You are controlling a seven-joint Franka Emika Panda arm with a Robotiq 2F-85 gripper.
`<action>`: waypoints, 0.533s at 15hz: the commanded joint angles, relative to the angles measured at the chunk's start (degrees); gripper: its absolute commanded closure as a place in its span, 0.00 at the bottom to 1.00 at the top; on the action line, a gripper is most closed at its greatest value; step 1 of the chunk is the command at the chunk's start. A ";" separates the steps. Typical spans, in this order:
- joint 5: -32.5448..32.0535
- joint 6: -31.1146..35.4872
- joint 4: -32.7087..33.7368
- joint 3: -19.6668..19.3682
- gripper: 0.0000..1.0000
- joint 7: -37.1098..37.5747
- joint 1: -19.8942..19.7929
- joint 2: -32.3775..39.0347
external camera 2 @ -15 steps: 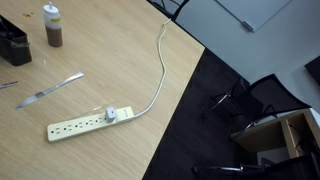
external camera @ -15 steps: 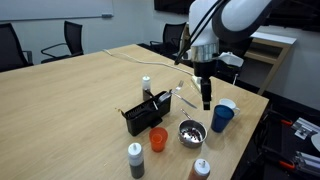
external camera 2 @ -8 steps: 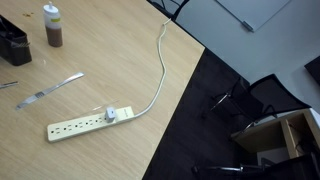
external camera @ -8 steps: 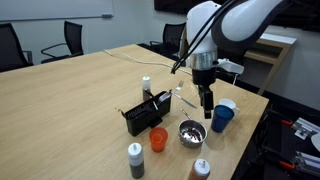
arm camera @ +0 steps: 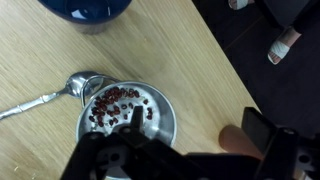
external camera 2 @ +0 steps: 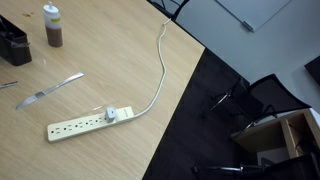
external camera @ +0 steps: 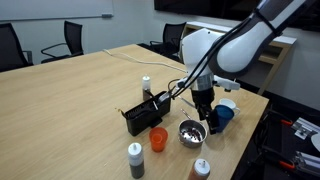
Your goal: Move the silver pot to the left
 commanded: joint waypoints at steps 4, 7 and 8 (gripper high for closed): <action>-0.97 -0.01 0.60 1.15 0.00 0.16 -1.04 0.46; -3.87 0.05 0.83 0.37 0.00 0.98 0.10 0.70; -5.73 0.90 0.90 0.29 0.00 0.56 0.54 1.13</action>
